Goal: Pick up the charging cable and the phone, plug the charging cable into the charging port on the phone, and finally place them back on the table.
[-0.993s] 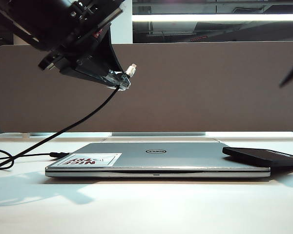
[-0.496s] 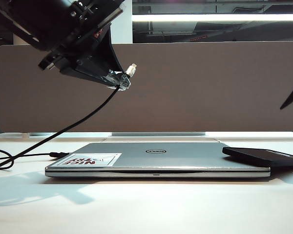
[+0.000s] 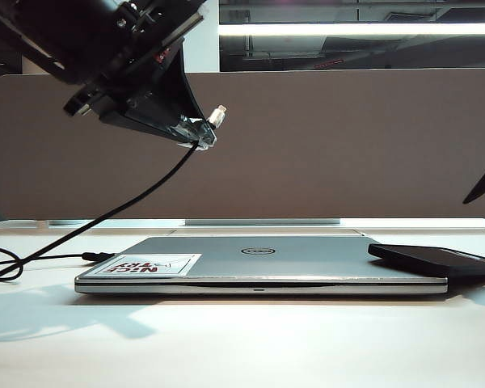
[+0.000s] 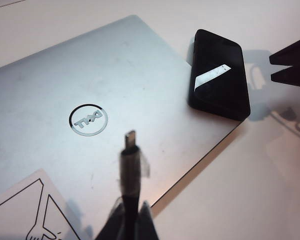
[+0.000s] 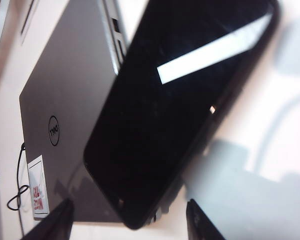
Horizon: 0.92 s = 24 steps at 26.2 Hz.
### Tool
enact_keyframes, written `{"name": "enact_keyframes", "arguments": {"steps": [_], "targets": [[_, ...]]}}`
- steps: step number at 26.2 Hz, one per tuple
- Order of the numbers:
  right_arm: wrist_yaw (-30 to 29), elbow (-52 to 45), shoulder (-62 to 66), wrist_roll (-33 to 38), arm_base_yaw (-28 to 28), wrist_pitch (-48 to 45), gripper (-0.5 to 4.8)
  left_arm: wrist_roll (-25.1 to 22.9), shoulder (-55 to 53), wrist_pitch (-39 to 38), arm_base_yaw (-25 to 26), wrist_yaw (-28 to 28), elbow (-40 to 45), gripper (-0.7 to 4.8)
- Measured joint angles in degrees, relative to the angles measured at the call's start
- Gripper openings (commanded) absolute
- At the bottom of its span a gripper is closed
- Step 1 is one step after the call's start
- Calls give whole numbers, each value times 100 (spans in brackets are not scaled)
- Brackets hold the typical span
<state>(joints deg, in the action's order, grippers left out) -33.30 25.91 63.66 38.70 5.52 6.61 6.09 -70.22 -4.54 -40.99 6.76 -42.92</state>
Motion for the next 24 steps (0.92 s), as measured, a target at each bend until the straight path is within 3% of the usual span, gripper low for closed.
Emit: {"name": "enact_keyframes", "arguments": {"steps": [7, 24], "targets": [[22, 0, 339, -671, -50, -168, 310, 0, 0, 2, 0, 0, 0, -7], [-205, 4, 1287, -706, -55, -1025, 306, 0, 0, 2, 0, 0, 0, -7]]}}
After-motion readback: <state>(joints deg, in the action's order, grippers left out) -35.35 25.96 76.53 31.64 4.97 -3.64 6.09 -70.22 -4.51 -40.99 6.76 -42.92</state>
